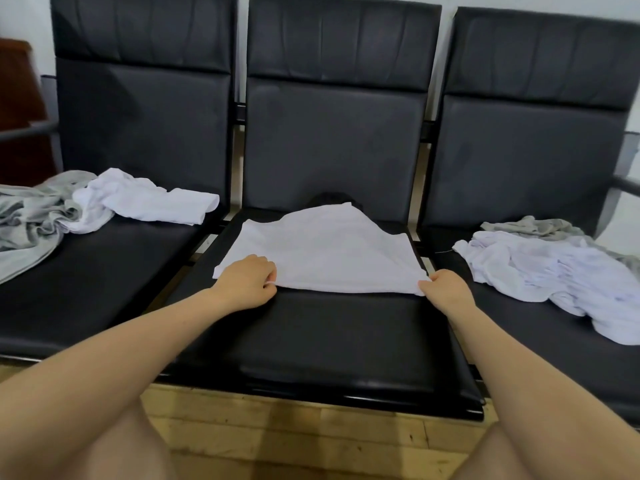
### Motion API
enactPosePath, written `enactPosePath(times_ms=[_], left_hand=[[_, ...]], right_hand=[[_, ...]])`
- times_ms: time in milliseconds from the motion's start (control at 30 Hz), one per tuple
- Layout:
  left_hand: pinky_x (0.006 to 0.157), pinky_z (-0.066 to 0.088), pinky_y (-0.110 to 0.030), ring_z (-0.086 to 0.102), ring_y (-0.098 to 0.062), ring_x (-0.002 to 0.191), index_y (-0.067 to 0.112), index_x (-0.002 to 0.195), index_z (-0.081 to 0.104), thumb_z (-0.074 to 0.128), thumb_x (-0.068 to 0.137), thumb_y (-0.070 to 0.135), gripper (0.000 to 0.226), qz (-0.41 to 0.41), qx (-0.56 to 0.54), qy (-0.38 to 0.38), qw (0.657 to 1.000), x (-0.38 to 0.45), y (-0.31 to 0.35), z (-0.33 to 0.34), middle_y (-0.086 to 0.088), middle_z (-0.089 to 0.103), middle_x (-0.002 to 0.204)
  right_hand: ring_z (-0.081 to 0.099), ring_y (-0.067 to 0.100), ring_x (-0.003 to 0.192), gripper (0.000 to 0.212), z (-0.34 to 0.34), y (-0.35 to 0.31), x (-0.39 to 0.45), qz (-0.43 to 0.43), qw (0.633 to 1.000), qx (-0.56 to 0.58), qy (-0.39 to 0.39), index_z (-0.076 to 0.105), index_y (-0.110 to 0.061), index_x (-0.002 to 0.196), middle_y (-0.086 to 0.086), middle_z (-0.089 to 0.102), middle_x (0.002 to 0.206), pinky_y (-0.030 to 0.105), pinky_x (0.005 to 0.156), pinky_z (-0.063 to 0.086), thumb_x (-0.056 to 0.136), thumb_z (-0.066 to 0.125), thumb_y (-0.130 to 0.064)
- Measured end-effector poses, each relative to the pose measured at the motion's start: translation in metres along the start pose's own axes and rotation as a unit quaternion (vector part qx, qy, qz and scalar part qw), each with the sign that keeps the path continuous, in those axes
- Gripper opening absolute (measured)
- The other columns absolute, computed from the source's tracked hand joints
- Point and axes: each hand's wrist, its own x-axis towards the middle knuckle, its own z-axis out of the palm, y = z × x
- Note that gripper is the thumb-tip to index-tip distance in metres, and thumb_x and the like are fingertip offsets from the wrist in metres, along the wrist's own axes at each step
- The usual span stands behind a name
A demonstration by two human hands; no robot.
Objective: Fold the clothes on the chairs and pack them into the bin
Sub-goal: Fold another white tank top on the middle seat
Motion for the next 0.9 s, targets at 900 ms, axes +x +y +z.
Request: enactPosePath(times_ms=[900], left_hand=[[0.075, 0.045, -0.033, 0.058, -0.027, 0.089, 0.004, 0.086, 0.058, 0.044, 0.093, 0.02, 0.023, -0.178, -0.241, 0.036, 0.953, 0.056, 0.025, 0.012, -0.011, 0.061, 0.094]], right_hand=[[0.055, 0.031, 0.099, 0.046, 0.001, -0.068, 0.049, 0.196, 0.9, 0.377, -0.101, 0.05, -0.003, 0.132, 0.015, 0.054, 0.116, 0.036, 0.083, 0.046, 0.088, 0.056, -0.013]])
